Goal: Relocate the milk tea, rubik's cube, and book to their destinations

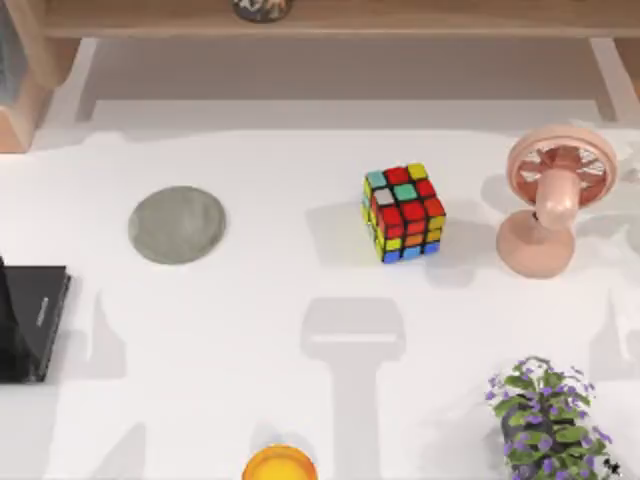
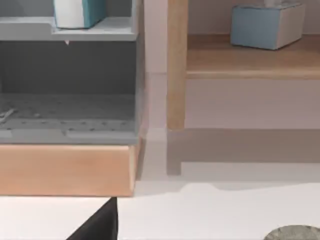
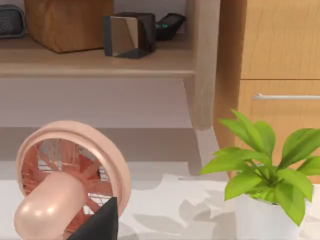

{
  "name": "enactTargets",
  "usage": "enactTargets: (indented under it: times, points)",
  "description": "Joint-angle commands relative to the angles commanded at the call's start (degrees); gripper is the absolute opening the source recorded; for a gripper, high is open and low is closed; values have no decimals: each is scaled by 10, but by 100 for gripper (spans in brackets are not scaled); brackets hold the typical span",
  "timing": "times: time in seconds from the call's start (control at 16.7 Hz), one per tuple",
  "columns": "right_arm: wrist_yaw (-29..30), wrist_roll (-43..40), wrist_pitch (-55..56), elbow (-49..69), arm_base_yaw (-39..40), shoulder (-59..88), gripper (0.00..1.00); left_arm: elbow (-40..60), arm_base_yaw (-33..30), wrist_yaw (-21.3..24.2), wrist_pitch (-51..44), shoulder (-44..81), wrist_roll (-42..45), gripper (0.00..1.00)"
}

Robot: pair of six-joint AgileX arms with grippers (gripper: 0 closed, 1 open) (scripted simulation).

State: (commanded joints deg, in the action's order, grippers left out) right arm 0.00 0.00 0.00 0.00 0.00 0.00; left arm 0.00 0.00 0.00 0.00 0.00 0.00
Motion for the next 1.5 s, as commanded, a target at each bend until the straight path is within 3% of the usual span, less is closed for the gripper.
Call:
enactTargets:
  times: [0.3, 0.54, 1.2, 1.5]
  points:
    - [0, 0, 0, 0, 0, 0, 100, 31, -13, -13, 22, 36, -1, 100]
    - [0, 0, 0, 0, 0, 0, 100, 133, -57, -56, 92, 169, -3, 100]
    - [0, 0, 0, 0, 0, 0, 100, 517, -231, -217, 352, 844, -3, 100]
    - [0, 0, 0, 0, 0, 0, 100, 637, -292, -268, 432, 1063, 1, 100]
